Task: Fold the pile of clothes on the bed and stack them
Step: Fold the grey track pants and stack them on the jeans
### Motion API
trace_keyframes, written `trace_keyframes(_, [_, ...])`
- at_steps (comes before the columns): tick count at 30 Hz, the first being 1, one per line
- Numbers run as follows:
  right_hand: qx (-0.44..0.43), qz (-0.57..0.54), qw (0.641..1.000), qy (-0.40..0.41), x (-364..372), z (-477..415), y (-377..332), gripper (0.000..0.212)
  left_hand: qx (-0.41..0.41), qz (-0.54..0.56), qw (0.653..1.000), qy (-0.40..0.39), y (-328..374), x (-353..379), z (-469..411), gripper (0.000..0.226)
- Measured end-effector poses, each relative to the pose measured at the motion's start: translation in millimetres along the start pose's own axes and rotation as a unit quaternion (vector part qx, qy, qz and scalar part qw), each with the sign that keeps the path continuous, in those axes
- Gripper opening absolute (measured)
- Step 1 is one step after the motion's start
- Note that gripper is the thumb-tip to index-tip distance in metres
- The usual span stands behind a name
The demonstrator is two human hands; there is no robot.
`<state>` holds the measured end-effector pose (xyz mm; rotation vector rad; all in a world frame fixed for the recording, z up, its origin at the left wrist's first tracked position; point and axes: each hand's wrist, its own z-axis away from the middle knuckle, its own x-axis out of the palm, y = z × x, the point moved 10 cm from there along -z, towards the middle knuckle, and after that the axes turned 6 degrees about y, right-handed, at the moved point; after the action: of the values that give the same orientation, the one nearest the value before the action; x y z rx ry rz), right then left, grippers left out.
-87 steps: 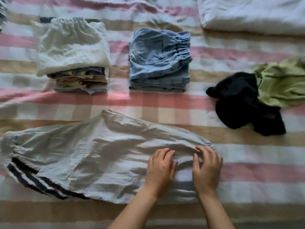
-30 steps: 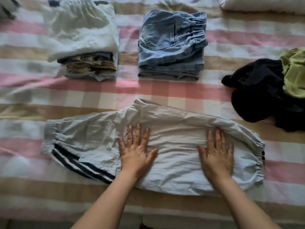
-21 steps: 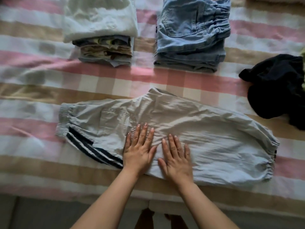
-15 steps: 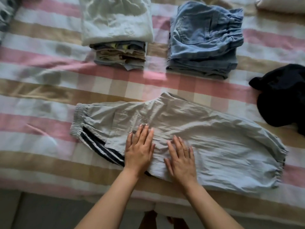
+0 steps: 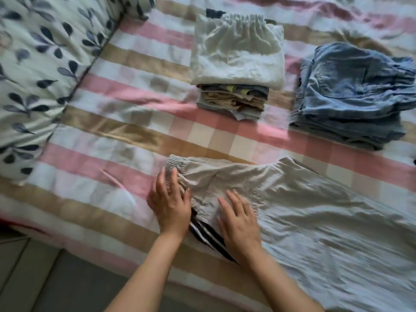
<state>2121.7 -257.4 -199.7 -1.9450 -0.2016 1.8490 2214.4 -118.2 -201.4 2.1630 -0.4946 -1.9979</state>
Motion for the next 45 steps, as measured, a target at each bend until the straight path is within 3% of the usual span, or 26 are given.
trace_keyframes(3, [0.052, -0.178, 0.983, 0.016, -0.5, -20.2, -14.4, 0.032, -0.212, 0.171, 0.962, -0.028, -57.4, 5.3, -13.6, 0.06])
trace_keyframes(7, [0.156, -0.309, 0.938, -0.02, 20.7, -39.1, -21.0, 0.034, -0.328, 0.337, 0.878, -0.091, -73.2, 27.1, -17.3, 0.047])
trace_keyframes(10, [0.242, -0.38, 0.892, -0.039, 32.9, -38.6, -13.7, 0.033, -0.364, 0.425, 0.819, -0.129, -62.3, 33.5, -11.9, 0.027])
trace_keyframes(11, [0.261, -0.407, 0.874, -0.044, 33.5, -37.3, -12.0, 0.032, -0.361, 0.441, 0.811, -0.136, -54.7, 29.7, -11.1, 0.02])
trace_keyframes(13, [0.275, -0.44, 0.854, -0.029, 24.4, -34.5, -8.7, 0.028, -0.32, 0.432, 0.834, -0.125, -37.8, 12.3, -12.2, 0.01])
trace_keyframes(15, [0.272, -0.455, 0.848, 0.013, 3.8, -31.3, -3.8, 0.024, -0.255, 0.42, 0.863, -0.117, -9.9, -9.3, -9.9, 0.007])
trace_keyframes(17, [0.272, -0.49, 0.827, 0.05, -18.5, -26.6, -1.3, 0.021, -0.196, 0.439, 0.868, -0.12, 24.0, -28.6, 1.0, 0.015])
trace_keyframes(19, [0.281, -0.521, 0.803, 0.064, -38.7, -19.3, 5.0, 0.019, -0.148, 0.477, 0.857, -0.128, 60.2, -42.1, 15.2, 0.022])
trace_keyframes(21, [0.28, -0.539, 0.792, 0.064, -58.5, -10.7, 14.4, 0.028, -0.157, 0.546, 0.808, -0.158, 90.2, -37.6, 33.1, 0.023])
trace_keyframes(27, [0.347, -0.474, 0.804, 0.088, -84.2, 35.2, 92.7, 0.024, -0.132, 0.553, 0.775, -0.276, 161.0, -5.0, 77.2, 0.031])
trace_keyframes(29, [0.39, -0.467, 0.787, 0.103, -80.1, 58.3, 129.0, 0.03, -0.109, 0.532, 0.791, -0.283, 174.9, -0.1, 85.6, 0.033])
trace_keyframes(32, [0.437, -0.431, 0.778, 0.134, -75.7, 88.8, 174.6, 0.038, 0.017, 0.402, 0.897, -0.183, 183.7, -7.4, 80.3, 0.037])
trace_keyframes(35, [0.469, -0.36, 0.795, 0.137, -67.7, 112.4, 205.1, 0.046, 0.159, 0.256, 0.945, -0.126, 207.1, 4.8, 84.3, 0.041])
trace_keyframes(38, [0.483, -0.312, 0.808, 0.131, -58.9, 122.3, 214.7, 0.064, 0.29, 0.076, 0.938, -0.171, 230.9, 43.7, 101.3, 0.05])
trace_keyframes(43, [0.506, -0.266, 0.806, 0.156, -66.2, 137.3, 221.4, 0.067, 0.354, -0.036, 0.903, -0.24, 248.7, 86.7, 117.1, 0.05])
trace_keyframes(45, [0.505, -0.183, 0.827, 0.167, -78.5, 142.5, 220.4, 0.064, 0.378, -0.084, 0.885, -0.257, 249.9, 102.4, 125.9, 0.059])
